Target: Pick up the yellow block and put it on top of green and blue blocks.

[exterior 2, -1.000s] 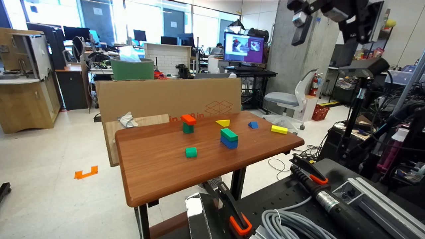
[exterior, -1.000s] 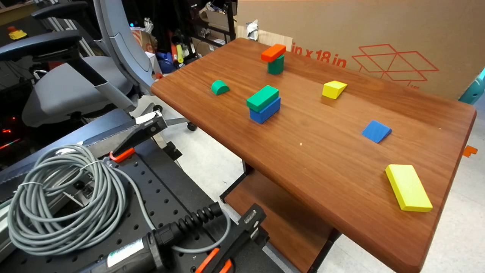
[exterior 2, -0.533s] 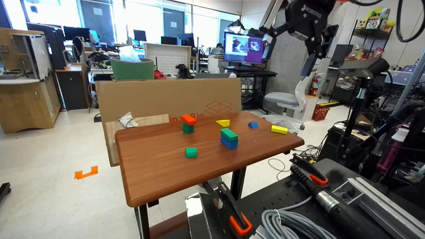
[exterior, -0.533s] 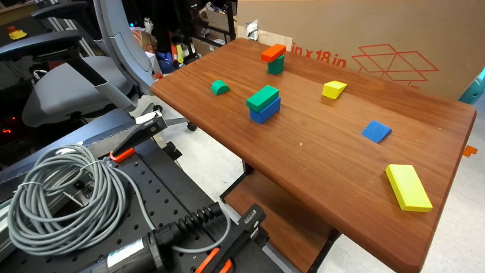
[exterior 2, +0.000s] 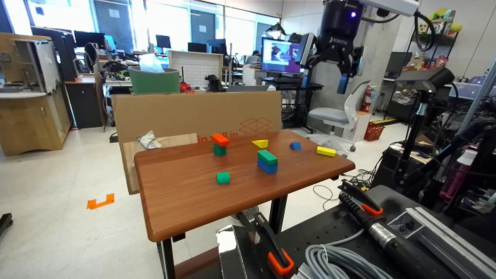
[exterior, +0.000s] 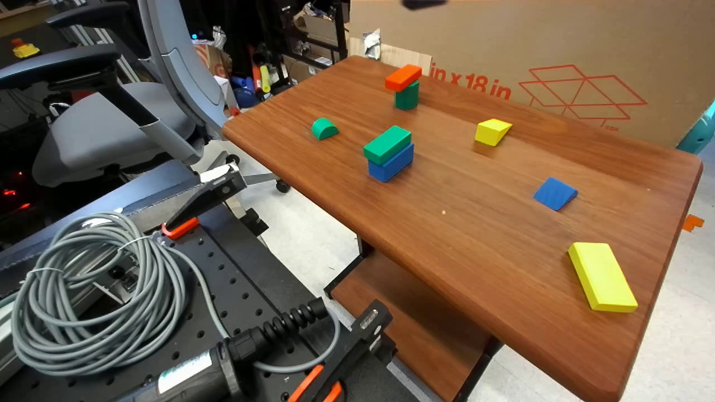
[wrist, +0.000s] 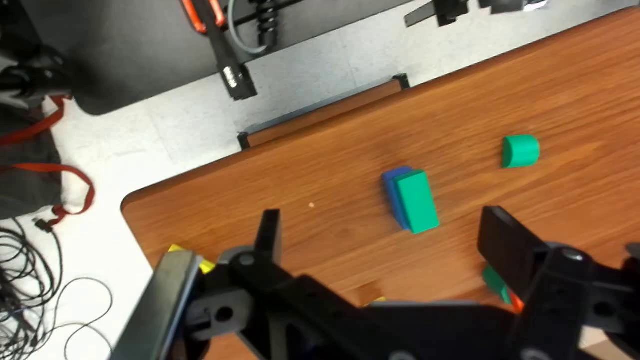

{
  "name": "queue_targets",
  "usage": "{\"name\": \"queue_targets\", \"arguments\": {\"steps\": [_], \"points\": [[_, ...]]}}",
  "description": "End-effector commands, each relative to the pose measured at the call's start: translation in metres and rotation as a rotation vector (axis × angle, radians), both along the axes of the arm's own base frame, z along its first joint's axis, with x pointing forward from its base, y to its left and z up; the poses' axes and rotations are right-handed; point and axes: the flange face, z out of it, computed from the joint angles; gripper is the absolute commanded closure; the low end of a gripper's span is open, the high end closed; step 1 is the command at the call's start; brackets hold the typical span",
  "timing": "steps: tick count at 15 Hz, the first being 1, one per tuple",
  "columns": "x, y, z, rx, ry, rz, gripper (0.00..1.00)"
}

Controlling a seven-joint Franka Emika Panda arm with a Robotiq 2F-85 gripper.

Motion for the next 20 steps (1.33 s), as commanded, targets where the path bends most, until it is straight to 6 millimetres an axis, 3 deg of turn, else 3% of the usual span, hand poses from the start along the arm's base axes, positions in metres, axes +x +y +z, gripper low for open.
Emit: {"name": "queue_targets", "arguments": {"steps": [1,6,10,15,20], "points": [[0.039,-0.048,-0.029,-0.058,-0.046,0.024,0.00],[0.076,-0.098,-0.070,-0.067,-0.077,0.014,0.00],[0.095,-0.122,-0.106,-0.134,0.006,0.049,0.00],[0.108,-0.133,-0.153,-0.301,0.165,0.239,0.00],[0.114,-0.128,-0.189,-0.428,0.279,0.427,0.00]]}}
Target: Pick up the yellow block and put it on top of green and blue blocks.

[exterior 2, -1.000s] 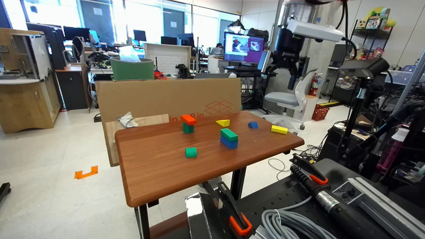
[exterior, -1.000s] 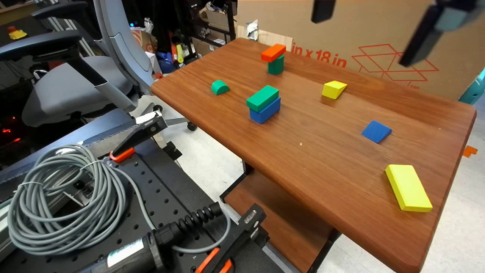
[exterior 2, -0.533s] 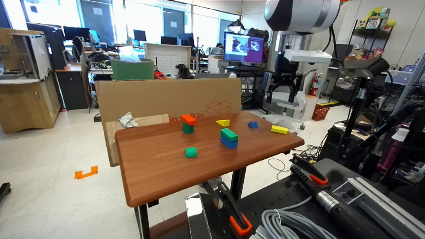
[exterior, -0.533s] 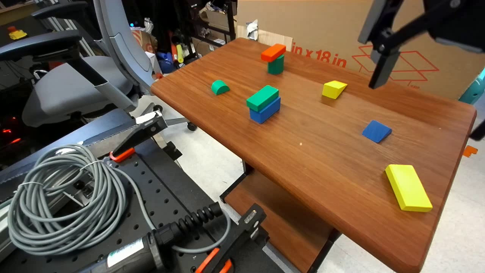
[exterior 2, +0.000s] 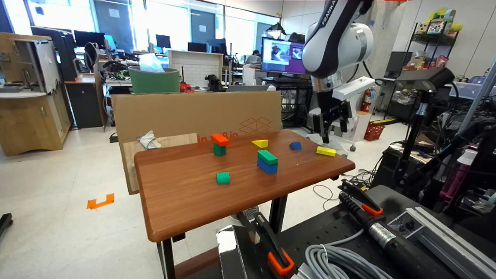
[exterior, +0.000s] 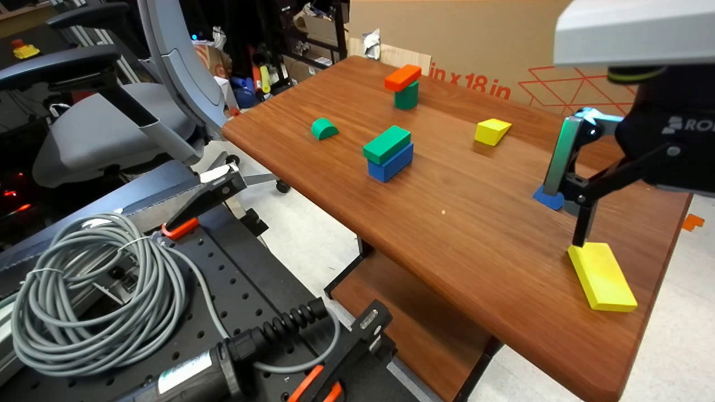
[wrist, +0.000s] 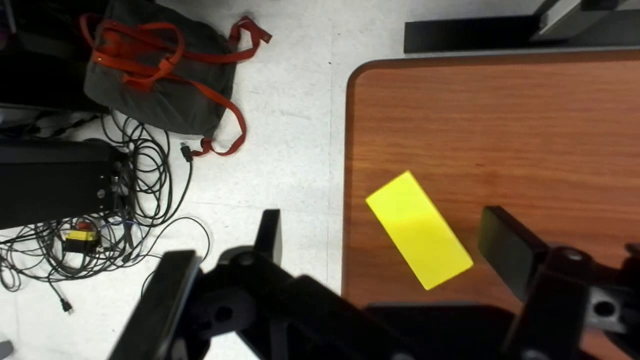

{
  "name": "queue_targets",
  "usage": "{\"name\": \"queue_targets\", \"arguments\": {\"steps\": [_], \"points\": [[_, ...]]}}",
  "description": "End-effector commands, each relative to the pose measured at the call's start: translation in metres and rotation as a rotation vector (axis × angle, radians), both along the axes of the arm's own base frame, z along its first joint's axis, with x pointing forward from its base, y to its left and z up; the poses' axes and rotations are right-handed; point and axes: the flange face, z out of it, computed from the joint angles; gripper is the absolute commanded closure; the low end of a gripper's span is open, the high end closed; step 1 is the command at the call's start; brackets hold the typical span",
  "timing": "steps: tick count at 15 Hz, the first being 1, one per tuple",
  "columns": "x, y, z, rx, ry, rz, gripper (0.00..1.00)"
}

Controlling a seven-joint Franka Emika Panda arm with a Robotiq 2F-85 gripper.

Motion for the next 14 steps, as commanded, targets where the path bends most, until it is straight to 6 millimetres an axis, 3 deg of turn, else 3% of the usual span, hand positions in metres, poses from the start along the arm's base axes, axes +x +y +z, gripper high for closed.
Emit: {"name": "queue_targets", "arguments": {"steps": [1,8,14], "points": [[0.009,0.003,-0.018,-0.088,0.099,0.107,0.00],[0.000,0.016,-0.044,-0.124,0.137,0.262,0.00],[-0.001,0.020,-0.047,-0.125,0.136,0.338,0.00]]}}
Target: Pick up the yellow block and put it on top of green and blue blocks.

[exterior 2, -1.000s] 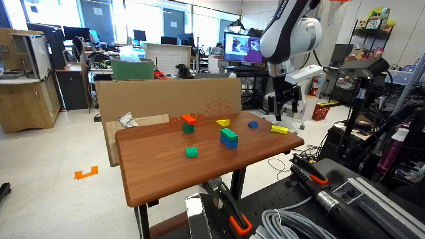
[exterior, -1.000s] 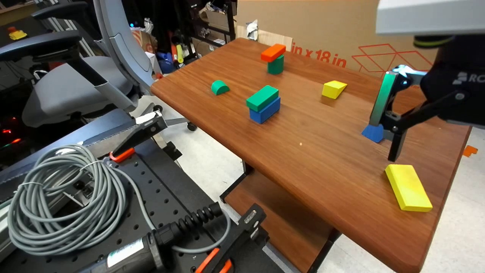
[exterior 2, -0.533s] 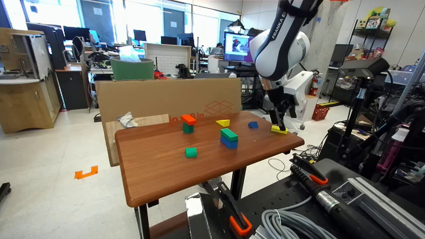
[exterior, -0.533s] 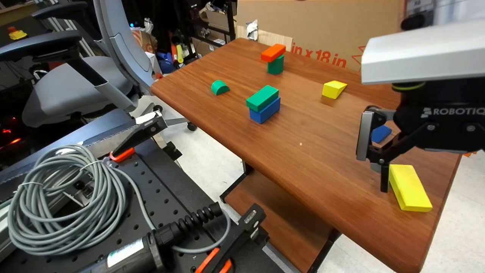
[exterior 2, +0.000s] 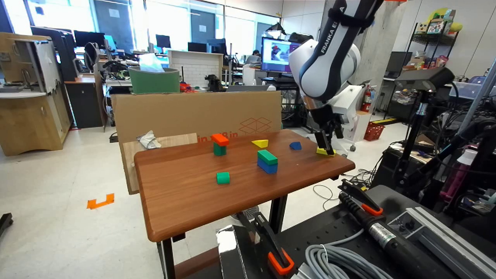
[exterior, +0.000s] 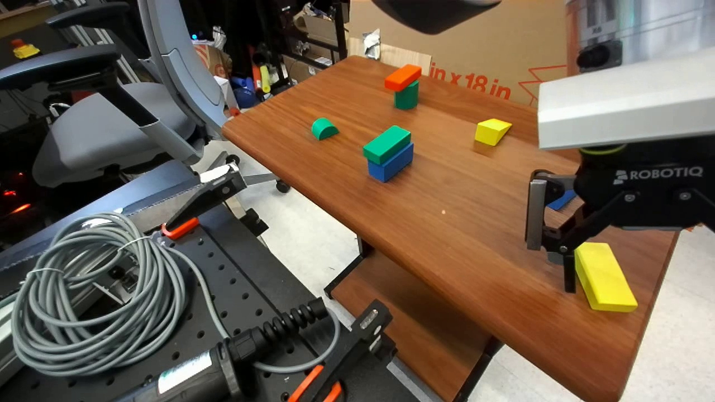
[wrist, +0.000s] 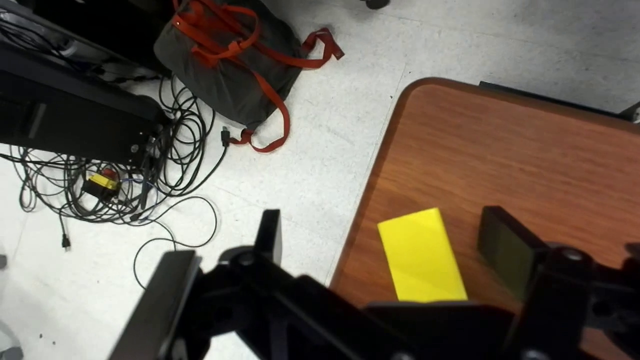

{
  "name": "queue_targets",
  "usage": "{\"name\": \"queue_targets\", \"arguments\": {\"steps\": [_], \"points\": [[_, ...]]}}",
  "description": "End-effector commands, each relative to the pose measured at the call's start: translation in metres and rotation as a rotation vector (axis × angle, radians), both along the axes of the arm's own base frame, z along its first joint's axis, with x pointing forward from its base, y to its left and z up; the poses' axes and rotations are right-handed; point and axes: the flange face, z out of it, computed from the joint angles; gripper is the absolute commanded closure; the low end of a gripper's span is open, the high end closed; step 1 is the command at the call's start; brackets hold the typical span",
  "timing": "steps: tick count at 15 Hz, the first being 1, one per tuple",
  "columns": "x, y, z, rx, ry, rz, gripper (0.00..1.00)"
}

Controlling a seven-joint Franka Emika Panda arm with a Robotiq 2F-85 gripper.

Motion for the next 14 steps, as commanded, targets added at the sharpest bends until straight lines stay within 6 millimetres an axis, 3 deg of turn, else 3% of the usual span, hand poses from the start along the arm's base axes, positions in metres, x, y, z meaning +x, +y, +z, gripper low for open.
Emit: {"name": "queue_targets", "arguments": {"steps": [1,7,14], "points": [[-0.003,0.004,-0.004,0.026,-0.009,0.061,0.00],[-0.005,0.015,-0.003,0.147,-0.063,0.146,0.00],[-0.007,-0.001,0.001,0.362,0.019,0.237,0.00]]}}
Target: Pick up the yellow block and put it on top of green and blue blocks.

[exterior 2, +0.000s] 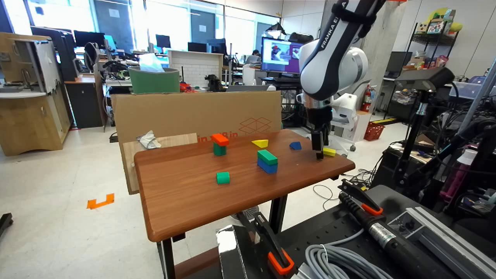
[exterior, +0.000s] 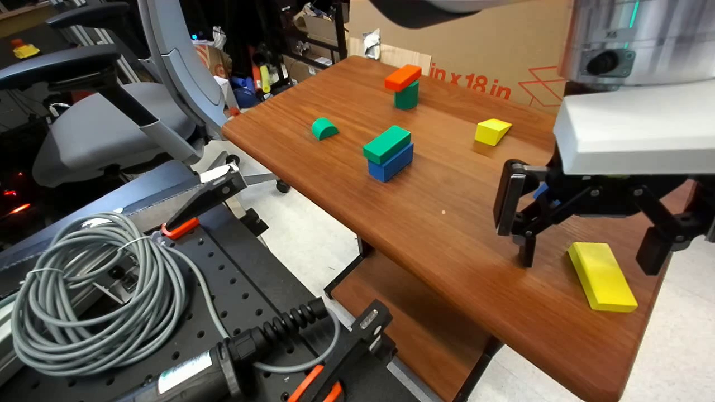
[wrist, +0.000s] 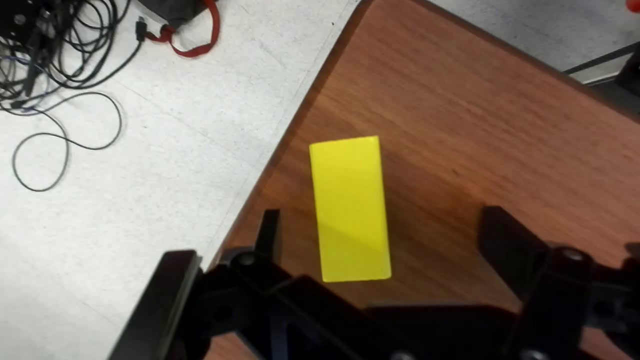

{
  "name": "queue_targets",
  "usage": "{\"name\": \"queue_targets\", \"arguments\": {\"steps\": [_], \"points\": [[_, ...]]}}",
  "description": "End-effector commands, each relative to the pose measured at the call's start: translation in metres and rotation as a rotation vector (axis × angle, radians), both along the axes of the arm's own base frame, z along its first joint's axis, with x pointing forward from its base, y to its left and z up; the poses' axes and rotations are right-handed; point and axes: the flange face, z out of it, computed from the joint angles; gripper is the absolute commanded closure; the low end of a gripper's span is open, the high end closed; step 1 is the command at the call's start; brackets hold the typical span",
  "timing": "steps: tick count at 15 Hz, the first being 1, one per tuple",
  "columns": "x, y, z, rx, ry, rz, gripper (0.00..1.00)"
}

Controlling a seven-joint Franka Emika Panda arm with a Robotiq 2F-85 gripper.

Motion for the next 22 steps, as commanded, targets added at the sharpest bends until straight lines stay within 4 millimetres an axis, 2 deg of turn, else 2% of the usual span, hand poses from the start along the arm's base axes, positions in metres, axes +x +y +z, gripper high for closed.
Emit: {"name": "queue_targets", "arguments": {"steps": [1,2,4,8,12,15,19,22], "points": [[-0.008,-0.013,0.006,0.098,0.070,0.043,0.00],[-0.009,-0.019,0.004,0.110,0.082,0.047,0.00],[-0.011,-0.027,0.004,0.129,0.113,0.043,0.28],[-0.005,-0.033,0.015,0.151,0.100,0.058,0.58],[0.001,-0.028,0.018,0.144,0.062,0.075,0.88],[-0.001,-0.013,0.028,0.160,0.050,0.049,0.91],[-0.008,0.024,0.046,0.286,0.020,-0.092,0.91],[-0.021,0.053,0.055,0.362,-0.010,-0.253,0.91]]}}
